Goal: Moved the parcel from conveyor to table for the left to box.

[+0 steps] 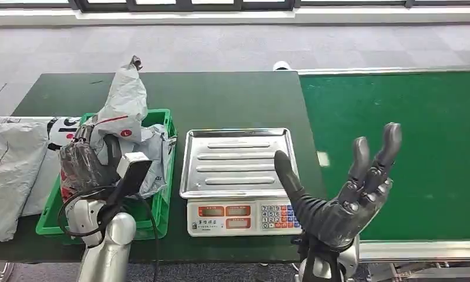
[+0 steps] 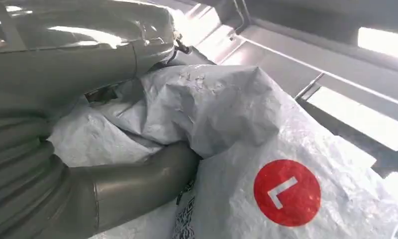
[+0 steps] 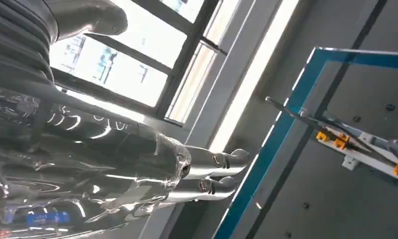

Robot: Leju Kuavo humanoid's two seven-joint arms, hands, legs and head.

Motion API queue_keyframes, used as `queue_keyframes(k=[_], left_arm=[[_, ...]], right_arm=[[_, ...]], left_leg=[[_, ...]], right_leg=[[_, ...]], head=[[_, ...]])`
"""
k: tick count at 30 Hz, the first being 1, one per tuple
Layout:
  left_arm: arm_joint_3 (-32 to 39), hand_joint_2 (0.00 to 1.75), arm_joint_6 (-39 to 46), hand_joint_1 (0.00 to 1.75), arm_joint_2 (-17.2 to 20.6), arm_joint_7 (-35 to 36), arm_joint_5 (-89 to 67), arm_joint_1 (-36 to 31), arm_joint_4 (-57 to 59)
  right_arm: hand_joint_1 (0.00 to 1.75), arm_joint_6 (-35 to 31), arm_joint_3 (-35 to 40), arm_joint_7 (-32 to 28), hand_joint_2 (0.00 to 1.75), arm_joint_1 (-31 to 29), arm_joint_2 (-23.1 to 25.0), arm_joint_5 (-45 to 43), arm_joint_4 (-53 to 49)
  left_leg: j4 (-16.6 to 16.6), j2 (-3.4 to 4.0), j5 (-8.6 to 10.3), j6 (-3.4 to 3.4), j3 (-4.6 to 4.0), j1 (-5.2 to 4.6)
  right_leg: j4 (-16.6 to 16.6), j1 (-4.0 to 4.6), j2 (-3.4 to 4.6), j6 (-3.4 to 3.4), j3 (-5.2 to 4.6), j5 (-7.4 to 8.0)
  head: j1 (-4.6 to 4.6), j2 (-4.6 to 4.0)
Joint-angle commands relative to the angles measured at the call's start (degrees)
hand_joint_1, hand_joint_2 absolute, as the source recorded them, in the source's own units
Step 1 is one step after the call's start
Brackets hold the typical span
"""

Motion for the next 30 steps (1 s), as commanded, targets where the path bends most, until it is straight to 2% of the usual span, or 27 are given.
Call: queue_keyframes(k=[1, 18, 29, 30], left_arm=[[3.29, 1.75, 0.00, 1.75, 0.56, 0.14, -0.16, -2.85, 7.00], [3.07, 1.75, 0.00, 1.75, 0.69, 1.04, -0.29, -2.86, 7.39], [-0.14, 1.75, 0.00, 1.75, 3.97, 6.72, 1.72, -4.03, 11.67], [-0.14, 1.75, -1.79, 0.00, 4.37, 10.47, 1.72, -4.14, 12.76]], right_arm=[[0.00, 0.04, -3.90, -0.05, 1.75, -0.13, 0.01, -0.06, 0.61], [0.00, 0.04, -3.99, -0.05, 1.75, -0.13, 0.04, 0.04, 0.78], [0.00, 0.04, -4.16, -0.05, 1.75, -1.65, -0.42, -0.11, 0.69], [0.00, 0.04, -4.17, -0.05, 1.75, -2.35, -0.56, -1.04, 1.81]], left_leg=[[-0.24, 0.05, 0.08, -0.04, 0.14, 0.05], [-0.16, 0.05, 0.05, -0.03, 0.09, 0.05], [-0.04, 0.02, 0.01, -0.02, 0.04, 0.01], [-0.12, 0.04, 0.05, -0.04, 0.06, 0.04]], right_leg=[[-0.27, 0.06, -0.15, 0.00, 0.18, 0.08], [-0.20, 0.06, -0.12, 0.00, 0.12, 0.05], [-0.04, 0.01, -0.05, -0.01, 0.04, 0.01], [-0.13, 0.05, -0.10, -0.02, 0.08, 0.05]], head=[[0.00, 0.00], [0.00, 0.00], [0.00, 0.00], [0.00, 0.00]])
